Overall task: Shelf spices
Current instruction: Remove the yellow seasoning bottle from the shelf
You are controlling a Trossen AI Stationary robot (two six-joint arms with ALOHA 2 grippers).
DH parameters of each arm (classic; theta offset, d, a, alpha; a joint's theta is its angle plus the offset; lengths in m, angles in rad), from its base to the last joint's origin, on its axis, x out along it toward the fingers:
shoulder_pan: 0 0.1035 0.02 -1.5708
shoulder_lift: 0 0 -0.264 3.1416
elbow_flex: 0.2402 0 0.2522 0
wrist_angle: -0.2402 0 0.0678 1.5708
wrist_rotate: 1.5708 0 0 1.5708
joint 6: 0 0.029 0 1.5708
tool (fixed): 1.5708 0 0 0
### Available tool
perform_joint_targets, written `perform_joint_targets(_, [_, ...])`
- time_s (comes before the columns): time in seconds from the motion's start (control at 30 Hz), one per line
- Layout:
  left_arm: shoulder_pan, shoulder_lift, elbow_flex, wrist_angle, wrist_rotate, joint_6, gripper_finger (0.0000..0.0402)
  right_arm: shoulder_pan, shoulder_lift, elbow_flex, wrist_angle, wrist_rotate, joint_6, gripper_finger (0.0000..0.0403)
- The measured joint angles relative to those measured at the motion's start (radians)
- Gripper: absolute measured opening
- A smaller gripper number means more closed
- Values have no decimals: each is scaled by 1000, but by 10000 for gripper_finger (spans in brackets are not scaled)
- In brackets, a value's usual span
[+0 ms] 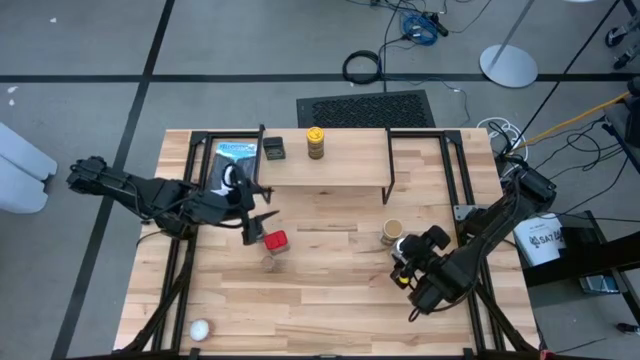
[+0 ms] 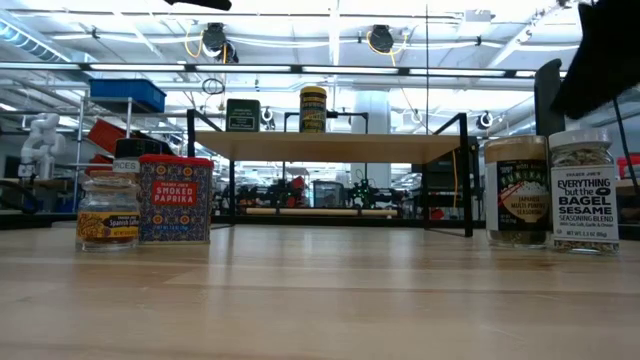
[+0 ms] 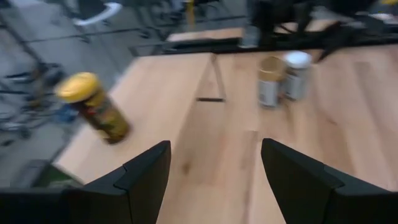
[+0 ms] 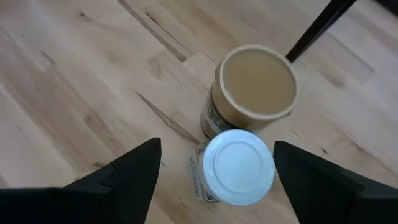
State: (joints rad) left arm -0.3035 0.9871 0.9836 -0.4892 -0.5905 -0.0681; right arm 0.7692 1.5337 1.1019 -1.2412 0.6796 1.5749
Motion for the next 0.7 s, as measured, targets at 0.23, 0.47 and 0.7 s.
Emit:
perform_joint_targets(0.23, [25, -15, 2, 81, -107, 55, 261, 0, 0, 91, -139, 43, 3, 298])
perform_joint_targets(0.47, [91, -15, 80, 108, -68, 123, 261, -14, 0, 152, -201, 195, -28, 297])
perform_joint_targets(0.7, [239, -8, 119, 214, 119, 235, 261, -58, 0, 169, -179, 413, -78, 297])
